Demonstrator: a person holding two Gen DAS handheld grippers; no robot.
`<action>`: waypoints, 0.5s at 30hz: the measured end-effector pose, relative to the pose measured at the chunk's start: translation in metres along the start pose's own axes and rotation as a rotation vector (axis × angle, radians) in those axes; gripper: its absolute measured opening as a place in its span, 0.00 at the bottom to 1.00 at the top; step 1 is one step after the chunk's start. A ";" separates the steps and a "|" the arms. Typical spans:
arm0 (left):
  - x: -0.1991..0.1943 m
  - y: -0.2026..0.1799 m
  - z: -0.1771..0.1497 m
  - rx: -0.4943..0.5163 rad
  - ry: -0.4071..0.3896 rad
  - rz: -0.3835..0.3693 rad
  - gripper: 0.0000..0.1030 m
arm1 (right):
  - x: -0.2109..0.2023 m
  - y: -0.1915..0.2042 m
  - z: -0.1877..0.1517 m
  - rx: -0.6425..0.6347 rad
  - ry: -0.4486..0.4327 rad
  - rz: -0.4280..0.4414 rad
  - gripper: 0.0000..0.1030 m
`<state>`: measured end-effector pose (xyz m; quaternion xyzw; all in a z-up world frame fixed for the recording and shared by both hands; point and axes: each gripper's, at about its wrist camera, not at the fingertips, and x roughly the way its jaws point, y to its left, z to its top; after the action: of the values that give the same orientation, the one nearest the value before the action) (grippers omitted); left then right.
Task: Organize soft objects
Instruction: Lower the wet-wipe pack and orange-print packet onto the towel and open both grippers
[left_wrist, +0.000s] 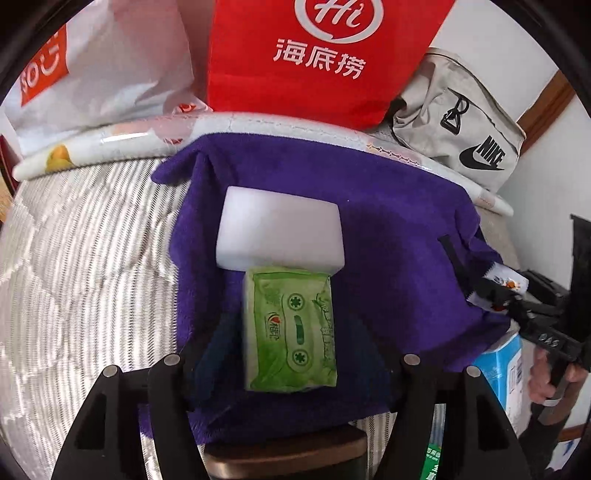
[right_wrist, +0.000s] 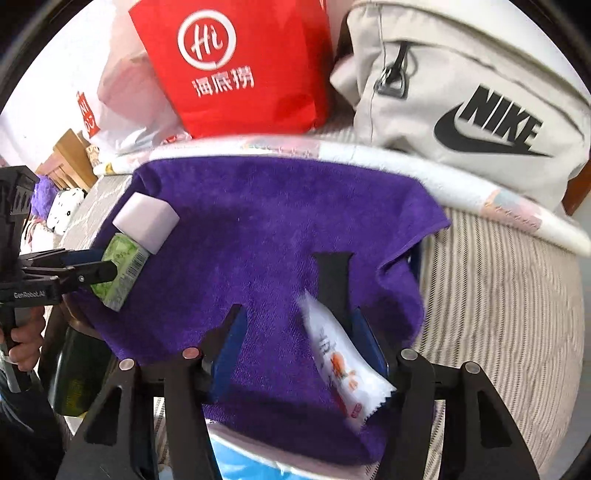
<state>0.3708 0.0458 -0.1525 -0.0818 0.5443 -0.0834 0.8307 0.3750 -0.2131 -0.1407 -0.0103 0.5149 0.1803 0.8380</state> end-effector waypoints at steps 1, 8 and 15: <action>-0.003 0.000 -0.001 0.001 -0.006 0.012 0.64 | -0.004 0.000 0.000 -0.002 -0.005 0.001 0.57; -0.035 0.007 -0.012 -0.032 -0.083 -0.007 0.64 | -0.036 -0.004 -0.002 0.006 -0.080 -0.022 0.57; -0.071 0.005 -0.033 -0.018 -0.153 -0.012 0.64 | -0.075 -0.004 -0.013 0.044 -0.158 -0.022 0.57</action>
<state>0.3132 0.0655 -0.1036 -0.0987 0.4793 -0.0770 0.8687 0.3350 -0.2413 -0.0824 0.0168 0.4510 0.1600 0.8779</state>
